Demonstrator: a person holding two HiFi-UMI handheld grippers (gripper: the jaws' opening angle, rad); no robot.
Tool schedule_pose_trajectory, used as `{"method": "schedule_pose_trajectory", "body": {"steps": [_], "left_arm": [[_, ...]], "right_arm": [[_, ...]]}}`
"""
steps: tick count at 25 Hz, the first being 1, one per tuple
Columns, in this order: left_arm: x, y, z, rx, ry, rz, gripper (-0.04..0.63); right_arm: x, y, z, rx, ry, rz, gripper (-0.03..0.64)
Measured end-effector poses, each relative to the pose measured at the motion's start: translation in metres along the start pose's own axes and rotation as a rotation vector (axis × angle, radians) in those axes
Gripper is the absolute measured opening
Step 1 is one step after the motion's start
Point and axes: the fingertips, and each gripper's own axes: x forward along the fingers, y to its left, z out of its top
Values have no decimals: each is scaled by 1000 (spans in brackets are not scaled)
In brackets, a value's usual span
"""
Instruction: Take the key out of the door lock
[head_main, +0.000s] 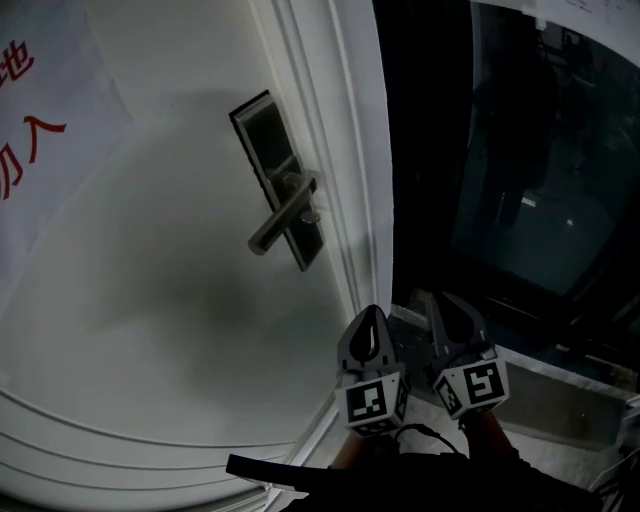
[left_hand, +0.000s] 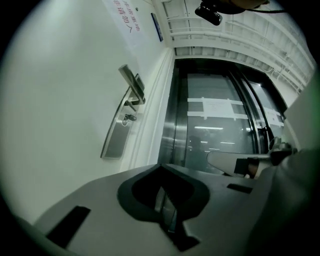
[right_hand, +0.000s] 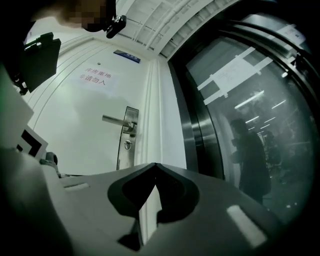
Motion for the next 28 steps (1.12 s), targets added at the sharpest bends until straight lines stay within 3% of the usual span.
{"method": "schedule_pose_trajectory", "body": {"steps": [4, 11, 16, 22, 28], "left_arm": [[19, 39, 10, 36, -19, 57, 0], [25, 100, 15, 22, -35, 189, 0], [19, 123, 19, 40, -76, 247, 0], [20, 133, 24, 51, -48, 280, 0], [31, 131, 37, 53, -96, 363, 0]], "right_arm": [[49, 19, -3, -19, -14, 76, 2], [102, 49, 6, -146, -96, 172, 2], [126, 80, 25, -179, -160, 370, 17], [147, 102, 32, -475, -232, 465, 65], [169, 116, 33, -729, -290, 577, 74]]}}
